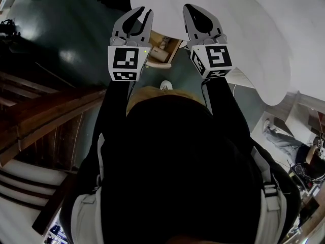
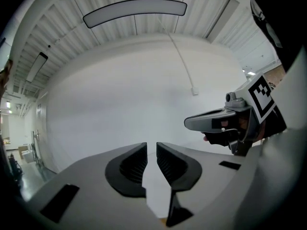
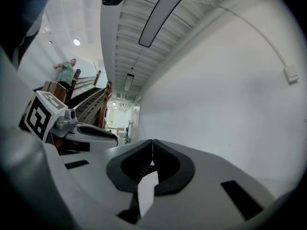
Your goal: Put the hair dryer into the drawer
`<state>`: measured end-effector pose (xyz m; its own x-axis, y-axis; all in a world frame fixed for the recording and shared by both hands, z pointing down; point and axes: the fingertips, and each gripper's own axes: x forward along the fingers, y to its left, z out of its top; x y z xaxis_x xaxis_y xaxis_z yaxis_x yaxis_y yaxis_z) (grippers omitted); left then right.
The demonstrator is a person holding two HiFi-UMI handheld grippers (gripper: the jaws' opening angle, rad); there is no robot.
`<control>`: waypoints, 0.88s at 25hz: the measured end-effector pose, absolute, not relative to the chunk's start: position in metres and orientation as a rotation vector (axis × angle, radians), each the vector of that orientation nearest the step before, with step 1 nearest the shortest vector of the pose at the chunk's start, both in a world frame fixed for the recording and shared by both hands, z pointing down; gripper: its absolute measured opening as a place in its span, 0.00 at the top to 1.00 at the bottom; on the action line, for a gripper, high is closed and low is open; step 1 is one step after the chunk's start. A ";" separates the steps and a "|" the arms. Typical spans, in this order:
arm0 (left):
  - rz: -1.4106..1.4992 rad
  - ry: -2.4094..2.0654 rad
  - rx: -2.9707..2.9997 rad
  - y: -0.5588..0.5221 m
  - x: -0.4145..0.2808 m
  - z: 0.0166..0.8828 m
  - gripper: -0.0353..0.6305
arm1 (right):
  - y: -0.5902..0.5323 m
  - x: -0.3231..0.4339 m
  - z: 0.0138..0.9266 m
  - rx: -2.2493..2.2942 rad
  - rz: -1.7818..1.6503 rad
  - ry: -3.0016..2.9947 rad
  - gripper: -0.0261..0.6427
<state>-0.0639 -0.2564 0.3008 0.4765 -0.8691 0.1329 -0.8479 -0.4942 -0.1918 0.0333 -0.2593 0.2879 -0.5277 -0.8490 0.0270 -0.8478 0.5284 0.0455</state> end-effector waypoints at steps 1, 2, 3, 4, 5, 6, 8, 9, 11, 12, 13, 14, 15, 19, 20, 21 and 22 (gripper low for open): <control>-0.321 1.529 -2.610 -0.256 -0.064 0.301 0.86 | -0.259 0.034 0.288 1.505 -0.043 -2.705 0.92; -0.318 1.533 -2.606 -0.255 -0.064 0.301 0.87 | -0.258 0.035 0.287 1.508 -0.043 -2.704 0.92; -0.314 1.540 -2.598 -0.254 -0.066 0.300 0.90 | -0.258 0.036 0.287 1.511 -0.042 -2.703 0.92; -0.309 1.551 -2.585 -0.254 -0.067 0.298 0.92 | -0.257 0.036 0.287 1.514 -0.040 -2.703 0.92; -0.304 1.564 -2.567 -0.253 -0.070 0.296 0.92 | -0.257 0.037 0.287 1.517 -0.038 -2.702 0.92; -0.296 1.575 -2.549 -0.252 -0.071 0.294 0.92 | -0.256 0.037 0.287 1.519 -0.037 -2.702 0.92; -0.281 1.578 -2.533 -0.251 -0.073 0.292 0.92 | -0.255 0.037 0.287 1.519 -0.036 -2.703 0.92; -0.274 1.571 -2.532 -0.250 -0.073 0.291 0.92 | -0.255 0.037 0.287 1.518 -0.037 -2.703 0.92; -0.264 1.560 -2.533 -0.249 -0.071 0.289 0.92 | -0.253 0.037 0.287 1.521 -0.060 -2.696 0.92; -0.264 1.559 -2.532 -0.249 -0.071 0.288 0.92 | -0.252 0.037 0.286 1.526 -0.086 -2.686 0.92; -0.265 1.559 -2.531 -0.249 -0.072 0.288 0.92 | -0.250 0.037 0.285 1.532 -0.114 -2.674 0.92; -0.264 1.560 -2.531 -0.248 -0.072 0.288 0.92 | -0.249 0.037 0.284 1.538 -0.133 -2.666 0.92; -0.262 1.562 -2.530 -0.248 -0.072 0.288 0.92 | -0.249 0.037 0.284 1.541 -0.138 -2.665 0.92; -0.250 1.563 -2.528 -0.247 -0.072 0.286 0.92 | -0.248 0.036 0.282 1.537 -0.123 -2.689 0.92; -0.247 1.560 -2.527 -0.246 -0.072 0.285 0.92 | -0.247 0.036 0.283 1.535 -0.123 -2.692 0.92; -0.246 1.557 -2.527 -0.246 -0.071 0.285 0.92 | -0.247 0.036 0.283 1.533 -0.121 -2.694 0.92; -0.246 1.554 -2.527 -0.245 -0.071 0.285 0.92 | -0.247 0.035 0.283 1.532 -0.119 -2.696 0.92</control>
